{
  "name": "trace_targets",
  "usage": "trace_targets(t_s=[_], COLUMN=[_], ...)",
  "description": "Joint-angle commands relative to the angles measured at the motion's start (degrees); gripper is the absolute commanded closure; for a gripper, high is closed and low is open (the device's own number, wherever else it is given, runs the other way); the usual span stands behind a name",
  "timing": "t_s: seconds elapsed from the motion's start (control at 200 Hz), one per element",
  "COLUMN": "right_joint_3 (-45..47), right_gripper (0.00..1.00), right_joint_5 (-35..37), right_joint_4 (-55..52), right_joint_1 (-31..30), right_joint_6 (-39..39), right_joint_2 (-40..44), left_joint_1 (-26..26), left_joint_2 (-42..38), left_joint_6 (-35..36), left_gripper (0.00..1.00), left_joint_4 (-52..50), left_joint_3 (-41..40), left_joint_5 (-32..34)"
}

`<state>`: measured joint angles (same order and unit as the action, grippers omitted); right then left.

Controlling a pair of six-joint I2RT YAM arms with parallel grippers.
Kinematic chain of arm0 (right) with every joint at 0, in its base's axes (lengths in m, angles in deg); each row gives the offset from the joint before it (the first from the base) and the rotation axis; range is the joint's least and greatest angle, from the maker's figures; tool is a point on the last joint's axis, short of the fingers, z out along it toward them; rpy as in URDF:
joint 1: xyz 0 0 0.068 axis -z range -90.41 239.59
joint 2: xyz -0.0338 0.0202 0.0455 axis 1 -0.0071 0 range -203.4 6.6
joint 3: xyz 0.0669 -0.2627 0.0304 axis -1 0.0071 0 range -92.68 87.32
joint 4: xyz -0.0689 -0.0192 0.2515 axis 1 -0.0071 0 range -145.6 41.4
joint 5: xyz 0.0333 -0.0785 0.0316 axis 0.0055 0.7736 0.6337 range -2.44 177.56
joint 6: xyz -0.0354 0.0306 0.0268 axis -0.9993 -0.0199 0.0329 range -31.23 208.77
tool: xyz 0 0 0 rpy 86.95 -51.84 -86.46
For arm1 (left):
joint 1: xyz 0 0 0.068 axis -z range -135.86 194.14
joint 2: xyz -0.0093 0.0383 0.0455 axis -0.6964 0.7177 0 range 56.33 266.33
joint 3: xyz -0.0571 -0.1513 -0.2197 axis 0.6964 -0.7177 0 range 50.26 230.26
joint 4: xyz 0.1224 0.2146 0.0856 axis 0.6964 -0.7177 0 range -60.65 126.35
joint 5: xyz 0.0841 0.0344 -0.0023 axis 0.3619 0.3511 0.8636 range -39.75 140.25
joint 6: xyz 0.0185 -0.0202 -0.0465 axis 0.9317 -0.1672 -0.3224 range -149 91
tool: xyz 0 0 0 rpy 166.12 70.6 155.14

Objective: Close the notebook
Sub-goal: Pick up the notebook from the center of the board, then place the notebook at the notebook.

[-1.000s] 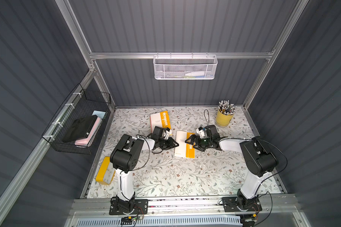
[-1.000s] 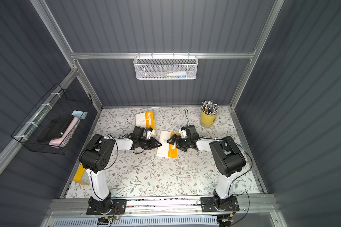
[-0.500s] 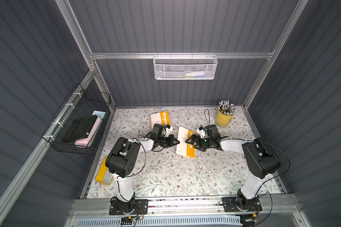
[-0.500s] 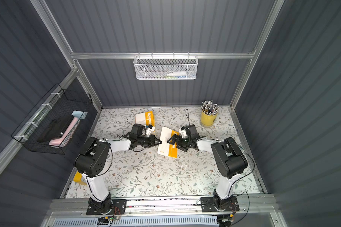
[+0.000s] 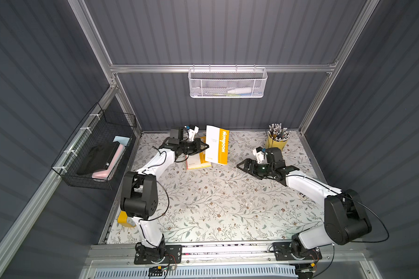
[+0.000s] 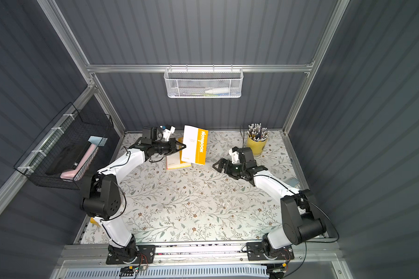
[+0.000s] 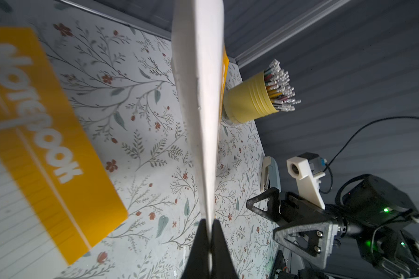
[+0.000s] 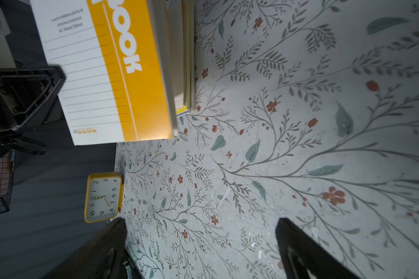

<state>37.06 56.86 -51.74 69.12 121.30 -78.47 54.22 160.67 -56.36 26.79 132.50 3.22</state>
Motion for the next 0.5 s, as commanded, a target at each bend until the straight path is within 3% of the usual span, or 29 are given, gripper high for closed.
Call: trace_targets(t_s=[0.0, 0.19, 0.495], right_joint_3=[1.8, 2.5, 4.1], right_gripper=[0.01, 0.01, 0.01], right_joint_5=[0.1, -0.7, -0.6], right_joint_4=[-2.1, -1.4, -1.3], right_joint_1=[0.5, 0.6, 0.7], right_joint_6=[-1.4, -0.8, -0.9], right_joint_2=[0.1, 0.4, 1.4], left_joint_1=[-3.6, -8.8, -11.9], left_joint_2=[2.1, 6.9, 9.7], left_joint_6=[1.5, -0.6, -2.0], left_gripper=[0.98, 0.98, 0.98], left_joint_4=[-3.9, -5.5, -3.8], left_joint_3=[3.3, 6.4, 4.8], left_joint_5=[-4.1, -8.4, -9.2])
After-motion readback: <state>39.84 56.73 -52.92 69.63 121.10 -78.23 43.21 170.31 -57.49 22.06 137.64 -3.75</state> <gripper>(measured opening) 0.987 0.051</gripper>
